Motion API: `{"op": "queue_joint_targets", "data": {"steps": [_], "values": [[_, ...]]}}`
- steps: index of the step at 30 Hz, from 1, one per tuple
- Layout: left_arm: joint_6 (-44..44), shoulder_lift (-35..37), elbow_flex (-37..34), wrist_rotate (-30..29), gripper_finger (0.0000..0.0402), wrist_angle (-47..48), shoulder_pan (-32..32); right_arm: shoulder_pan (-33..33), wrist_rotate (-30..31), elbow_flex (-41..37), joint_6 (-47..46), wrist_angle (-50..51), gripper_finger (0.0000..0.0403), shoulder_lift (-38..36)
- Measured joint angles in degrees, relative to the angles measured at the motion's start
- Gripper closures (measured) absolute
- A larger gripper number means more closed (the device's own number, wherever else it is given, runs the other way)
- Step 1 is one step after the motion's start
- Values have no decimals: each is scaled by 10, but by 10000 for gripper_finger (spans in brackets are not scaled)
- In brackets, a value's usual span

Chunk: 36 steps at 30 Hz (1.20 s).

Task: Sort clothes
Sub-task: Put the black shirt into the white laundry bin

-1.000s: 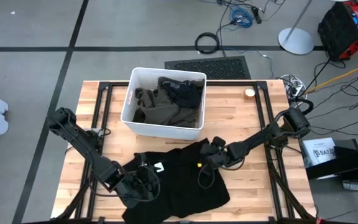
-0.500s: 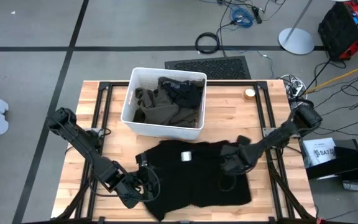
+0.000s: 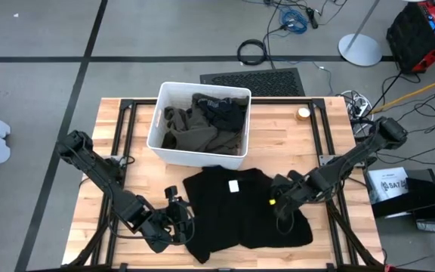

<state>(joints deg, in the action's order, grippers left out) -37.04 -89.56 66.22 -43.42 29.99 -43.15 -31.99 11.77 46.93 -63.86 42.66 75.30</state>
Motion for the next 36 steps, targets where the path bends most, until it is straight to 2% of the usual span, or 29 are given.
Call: {"op": "queue_joint_targets", "data": {"steps": [4,9,14,20,24,30,36], "values": [[1,0,0,0,205,0,0,1,39,31,24,-62,400,1],[4,0,0,0,205,0,0,25,93,56,75,-186,400,18],[15,0,0,0,205,0,0,70,92,60,114,-363,400,65],[26,0,0,1,205,1,0,128,88,60,160,-597,400,157],[30,0,0,7,205,1,0,167,55,61,171,-713,400,229],[30,0,0,14,205,3,0,201,40,61,160,-761,397,329],[30,0,0,14,205,5,-2,211,-26,81,157,-789,365,401]]}}
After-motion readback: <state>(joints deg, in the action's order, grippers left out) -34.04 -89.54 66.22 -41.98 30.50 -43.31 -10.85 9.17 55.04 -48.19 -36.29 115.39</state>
